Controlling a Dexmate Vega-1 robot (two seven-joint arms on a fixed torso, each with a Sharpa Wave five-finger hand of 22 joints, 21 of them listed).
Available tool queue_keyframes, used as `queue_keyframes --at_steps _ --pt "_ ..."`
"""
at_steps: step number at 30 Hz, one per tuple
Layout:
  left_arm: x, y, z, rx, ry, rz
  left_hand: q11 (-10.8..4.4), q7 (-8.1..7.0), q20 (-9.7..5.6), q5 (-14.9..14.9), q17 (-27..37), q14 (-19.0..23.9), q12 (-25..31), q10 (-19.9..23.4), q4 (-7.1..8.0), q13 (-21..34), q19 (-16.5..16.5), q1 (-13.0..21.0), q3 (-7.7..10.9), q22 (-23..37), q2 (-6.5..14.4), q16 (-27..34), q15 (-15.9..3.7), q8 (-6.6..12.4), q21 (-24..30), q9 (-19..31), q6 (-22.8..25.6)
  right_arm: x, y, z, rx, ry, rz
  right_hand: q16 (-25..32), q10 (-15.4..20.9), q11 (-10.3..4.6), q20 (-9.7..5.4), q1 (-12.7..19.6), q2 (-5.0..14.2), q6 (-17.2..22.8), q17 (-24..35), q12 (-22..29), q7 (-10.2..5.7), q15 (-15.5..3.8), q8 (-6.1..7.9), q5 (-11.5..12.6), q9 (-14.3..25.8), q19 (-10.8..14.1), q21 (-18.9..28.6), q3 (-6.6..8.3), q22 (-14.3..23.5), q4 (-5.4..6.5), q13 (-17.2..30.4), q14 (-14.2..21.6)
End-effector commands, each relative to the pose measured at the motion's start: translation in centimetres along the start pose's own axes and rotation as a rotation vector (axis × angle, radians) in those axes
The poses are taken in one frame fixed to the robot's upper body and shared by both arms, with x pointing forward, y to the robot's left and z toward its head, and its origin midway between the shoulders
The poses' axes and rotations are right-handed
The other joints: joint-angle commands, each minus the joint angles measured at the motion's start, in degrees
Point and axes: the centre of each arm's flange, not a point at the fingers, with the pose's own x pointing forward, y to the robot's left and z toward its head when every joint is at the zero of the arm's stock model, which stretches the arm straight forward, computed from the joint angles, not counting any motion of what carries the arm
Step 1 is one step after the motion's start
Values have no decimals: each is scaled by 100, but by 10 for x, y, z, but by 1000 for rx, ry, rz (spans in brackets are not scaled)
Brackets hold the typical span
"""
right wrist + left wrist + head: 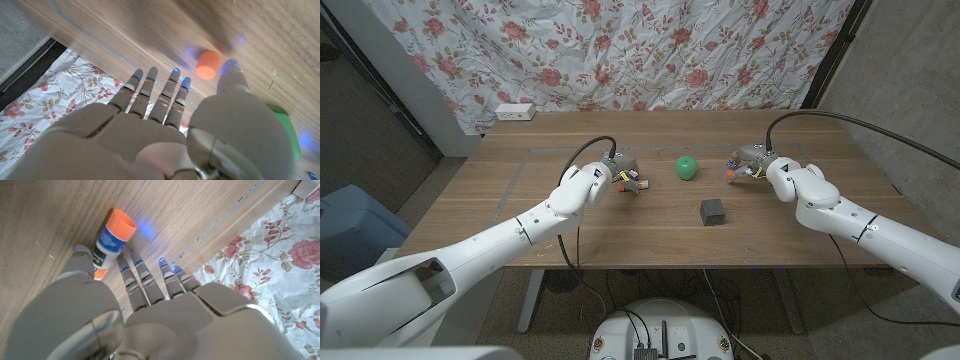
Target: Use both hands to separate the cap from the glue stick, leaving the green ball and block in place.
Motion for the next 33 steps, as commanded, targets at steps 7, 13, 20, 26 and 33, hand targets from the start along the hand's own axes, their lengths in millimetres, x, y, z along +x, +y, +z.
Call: queue_keyframes --at_steps 7,13,20,26,33 --pt "-16 24 -2 16 28 32 9 3 27 -30 24 -120 -19 -243 22 16 -78 -138 -62 12 -63 8 -542 4 -1 -11 -172 3 -2 -1 6 23 -2 -21 -40 26 33 32 50 -18 32 10 -6 -523 -15 50 10 4 -3 -4 26 10 3 -29" --pt "-20 25 -7 7 45 39 12 24 51 -37 25 -207 -14 -431 28 17 -130 -219 -74 13 -78 10 -508 -13 1 -13 -366 2 -3 -1 13 21 -4 -48 -187 66 36 -68 32 -226 42 -19 5 -491 -127 47 5 1 1 -32 27 28 -23 -58" --pt "-27 29 -19 -61 60 48 21 11 121 -48 27 -376 -32 -769 69 10 -223 -421 -122 14 -106 -1 -394 -8 -3 -19 -556 0 -7 -5 53 -8 -7 -193 -411 191 97 -464 -98 -500 34 -34 42 -344 -306 87 -8 -57 -7 -172 28 129 -84 -247" --pt "-31 29 -32 -144 78 58 28 31 158 -40 27 -480 -35 -1002 108 5 -293 -575 -143 15 -82 1 -312 -15 -4 -35 -706 -3 -11 -11 100 -35 -27 -391 -796 373 201 -960 -169 -771 -9 -74 108 -64 -478 175 -13 -167 -19 -322 29 274 -167 -486" --pt "-34 25 -47 -258 104 82 39 -1 217 -22 18 -544 -40 -1230 138 -4 -325 -677 -114 16 24 6 -217 -23 7 -42 -847 -6 -15 -18 179 -67 -59 -547 -1120 463 241 -1256 -153 -1033 -41 -104 156 101 -586 215 -15 -248 -26 -394 29 368 -228 -723"
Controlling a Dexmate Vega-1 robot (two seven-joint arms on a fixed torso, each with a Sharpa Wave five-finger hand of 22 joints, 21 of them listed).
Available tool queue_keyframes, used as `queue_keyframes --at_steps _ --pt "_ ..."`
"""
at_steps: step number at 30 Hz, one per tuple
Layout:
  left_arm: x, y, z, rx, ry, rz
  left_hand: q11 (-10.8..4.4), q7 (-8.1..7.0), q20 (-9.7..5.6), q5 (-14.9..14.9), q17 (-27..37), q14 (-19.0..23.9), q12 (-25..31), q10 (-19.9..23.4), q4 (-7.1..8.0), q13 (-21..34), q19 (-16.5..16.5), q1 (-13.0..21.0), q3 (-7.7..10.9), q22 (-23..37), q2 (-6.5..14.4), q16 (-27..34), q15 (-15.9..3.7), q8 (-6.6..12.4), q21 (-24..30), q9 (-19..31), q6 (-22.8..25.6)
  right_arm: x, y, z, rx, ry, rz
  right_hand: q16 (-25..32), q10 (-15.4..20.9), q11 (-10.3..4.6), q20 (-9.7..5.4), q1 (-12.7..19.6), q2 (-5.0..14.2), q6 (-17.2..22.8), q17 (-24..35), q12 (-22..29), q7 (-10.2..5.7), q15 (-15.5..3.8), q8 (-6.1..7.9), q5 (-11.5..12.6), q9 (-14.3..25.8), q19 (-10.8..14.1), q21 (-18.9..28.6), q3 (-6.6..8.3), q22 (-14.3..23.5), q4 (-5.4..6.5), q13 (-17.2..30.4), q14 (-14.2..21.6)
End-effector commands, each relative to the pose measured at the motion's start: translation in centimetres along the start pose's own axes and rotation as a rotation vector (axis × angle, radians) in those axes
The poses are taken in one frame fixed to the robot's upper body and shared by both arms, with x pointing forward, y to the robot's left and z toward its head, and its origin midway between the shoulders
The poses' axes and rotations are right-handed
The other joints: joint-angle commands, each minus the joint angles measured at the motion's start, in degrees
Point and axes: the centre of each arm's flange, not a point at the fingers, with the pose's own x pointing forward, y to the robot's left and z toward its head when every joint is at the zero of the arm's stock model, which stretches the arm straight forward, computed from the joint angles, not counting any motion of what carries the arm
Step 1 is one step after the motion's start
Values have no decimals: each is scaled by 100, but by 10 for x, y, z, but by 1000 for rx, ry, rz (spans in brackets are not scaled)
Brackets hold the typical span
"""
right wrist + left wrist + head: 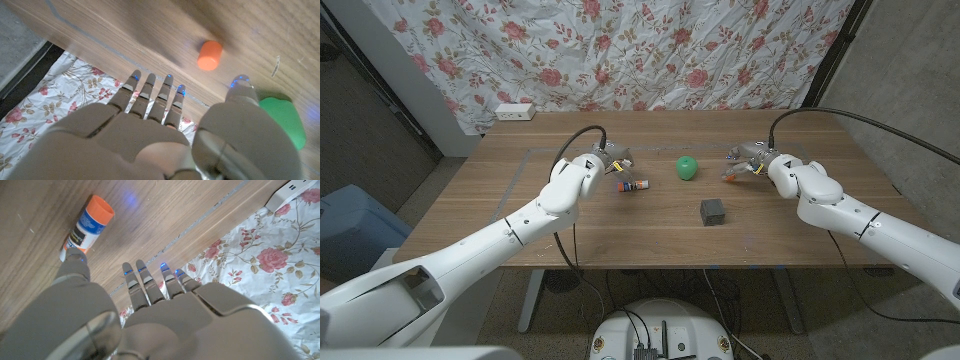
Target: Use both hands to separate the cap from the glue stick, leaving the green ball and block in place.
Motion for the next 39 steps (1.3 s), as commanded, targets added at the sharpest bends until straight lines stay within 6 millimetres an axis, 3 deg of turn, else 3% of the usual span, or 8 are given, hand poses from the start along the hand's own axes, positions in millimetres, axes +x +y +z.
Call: queue_keyframes --at_steps 1,3,6,13,19,23,33,39 --pt "-5 1 -23 -157 36 29 15 -15 30 23 19 -41 -22 -128 32 11 -34 -90 25 16 30 4 -202 -23 9 12 -98 -4 -7 -9 102 -49 -39 -90 -201 22 43 -204 -4 -136 -3 -17 10 107 -42 53 11 -48 -24 -40 29 70 -28 -147" --pt "-5 -1 -27 -213 39 42 21 -12 23 23 18 -63 -28 -187 36 8 -37 -113 28 17 44 0 -197 -21 11 10 -119 -5 -9 -13 155 -61 -27 -132 -287 61 48 -311 28 -212 -12 -15 28 163 -62 58 9 -63 -19 -57 28 111 -52 -208" --pt "-5 -3 -30 -250 45 46 20 -1 -2 28 19 -89 -31 -288 50 3 -25 -140 61 17 120 1 -227 -7 19 8 -129 -5 -11 -16 182 -58 -36 -274 -685 128 -85 -474 130 -443 -47 -52 111 288 -98 51 0 -143 -39 -63 22 159 -124 -438" --pt "-4 -11 -39 -395 57 81 28 21 -48 25 17 -138 -38 -423 68 -8 -29 -181 98 16 210 -5 -241 5 20 5 -137 -7 -10 -27 297 -103 -56 -461 -1031 185 -305 -870 211 -695 -97 -47 206 183 -130 2 -19 -361 -62 -153 13 304 -236 -740" --pt "-7 -16 -49 -492 75 116 33 41 -102 17 22 -148 -14 -484 110 -18 31 -258 139 16 334 7 -228 15 45 2 -141 -8 -8 -36 419 -138 -89 -515 -1142 159 -378 -969 246 -750 -118 -47 234 115 -125 -2 -26 -335 -37 -171 12 339 -276 -820" --pt "-11 -22 -55 -588 96 146 68 64 -128 5 23 -146 -6 -525 132 -24 79 -323 150 17 381 14 -227 14 59 -1 -156 -7 -9 -40 457 -145 -96 -538 -1181 196 -445 -1137 346 -804 -135 -18 287 97 -119 -17 -35 -139 35 -187 12 419 -327 -826" --pt "-15 -35 -64 -740 104 217 130 136 -125 -10 22 -152 0 -649 175 -35 82 -439 196 18 523 20 -198 -19 50 -7 -283 -7 -10 -43 541 -145 -152 -493 -1184 276 -447 -1429 594 -833 -154 26 396 95 -99 -60 -45 -4 46 -182 11 582 -396 -630" --pt "-12 -39 -71 -766 75 219 236 195 -111 -15 42 -174 13 -884 365 -46 104 -817 241 22 836 30 -173 -34 49 -12 -464 -5 -6 -45 624 -154 -166 -510 -1275 299 -454 -1561 622 -905 -170 5 439 48 -121 -86 -51 0 31 -213 10 636 -422 -615"
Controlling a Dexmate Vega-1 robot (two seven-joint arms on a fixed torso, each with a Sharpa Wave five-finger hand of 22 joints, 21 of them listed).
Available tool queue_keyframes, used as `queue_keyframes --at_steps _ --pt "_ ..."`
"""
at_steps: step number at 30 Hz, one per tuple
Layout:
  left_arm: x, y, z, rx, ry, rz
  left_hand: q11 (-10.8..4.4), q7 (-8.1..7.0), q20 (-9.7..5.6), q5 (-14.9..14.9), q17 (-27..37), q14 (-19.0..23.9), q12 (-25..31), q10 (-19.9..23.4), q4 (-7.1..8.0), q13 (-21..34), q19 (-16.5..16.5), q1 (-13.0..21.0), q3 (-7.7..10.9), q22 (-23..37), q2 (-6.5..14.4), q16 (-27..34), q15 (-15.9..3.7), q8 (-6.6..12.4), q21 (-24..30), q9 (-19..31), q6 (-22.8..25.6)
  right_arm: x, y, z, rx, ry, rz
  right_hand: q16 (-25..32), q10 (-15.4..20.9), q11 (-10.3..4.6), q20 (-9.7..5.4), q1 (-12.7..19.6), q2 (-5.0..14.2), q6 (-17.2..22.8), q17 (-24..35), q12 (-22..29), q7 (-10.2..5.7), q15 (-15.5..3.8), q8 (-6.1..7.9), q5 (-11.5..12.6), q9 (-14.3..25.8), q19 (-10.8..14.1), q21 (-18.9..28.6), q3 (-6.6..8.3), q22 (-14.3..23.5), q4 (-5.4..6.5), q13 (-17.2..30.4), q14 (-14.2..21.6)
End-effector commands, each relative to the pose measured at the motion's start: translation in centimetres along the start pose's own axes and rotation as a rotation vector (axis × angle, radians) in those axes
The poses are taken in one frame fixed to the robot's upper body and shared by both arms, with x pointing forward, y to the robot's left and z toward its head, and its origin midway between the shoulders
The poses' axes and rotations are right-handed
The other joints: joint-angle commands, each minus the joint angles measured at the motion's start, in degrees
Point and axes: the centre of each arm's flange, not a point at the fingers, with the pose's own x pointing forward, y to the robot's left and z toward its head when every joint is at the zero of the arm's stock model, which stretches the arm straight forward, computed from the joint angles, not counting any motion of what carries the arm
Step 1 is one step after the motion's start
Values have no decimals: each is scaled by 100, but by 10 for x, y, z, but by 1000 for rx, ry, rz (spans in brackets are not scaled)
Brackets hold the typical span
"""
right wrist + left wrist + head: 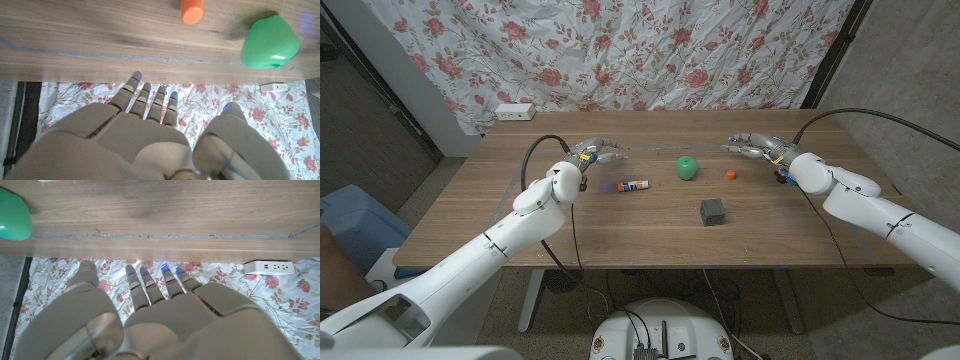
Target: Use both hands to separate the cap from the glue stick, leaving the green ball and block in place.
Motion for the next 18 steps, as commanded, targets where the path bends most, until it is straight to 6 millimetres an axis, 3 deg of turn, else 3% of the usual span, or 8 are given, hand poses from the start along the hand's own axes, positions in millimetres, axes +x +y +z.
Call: queue_keyframes --at_steps 1,13,18 --pt "1 0 -21 -130 -19 40 48 62 5 -14 22 -32 39 -97 109 7 52 -170 22 22 180 26 -175 -15 11 15 -122 1 0 -6 162 -15 -61 9 -39 21 -17 -107 42 -28 0 28 45 -35 6 -13 0 45 27 -6 10 67 -2 17" --pt "13 -5 -35 -284 -40 61 109 131 -20 2 19 -53 54 -183 192 1 131 -356 72 22 370 22 -168 -40 33 10 -324 2 4 -6 258 -15 -74 -8 -22 43 -57 -249 135 -20 -14 48 90 -52 20 -21 -5 74 23 -13 9 141 -27 31" --pt "20 -10 -37 -346 -80 85 263 231 -12 29 23 -93 70 -236 306 -1 137 -526 170 25 638 17 -129 -39 25 8 -476 0 2 -3 301 -14 -70 -9 -26 47 -51 -310 152 -9 -24 50 106 -28 27 -25 -7 81 20 -26 9 166 -37 62"
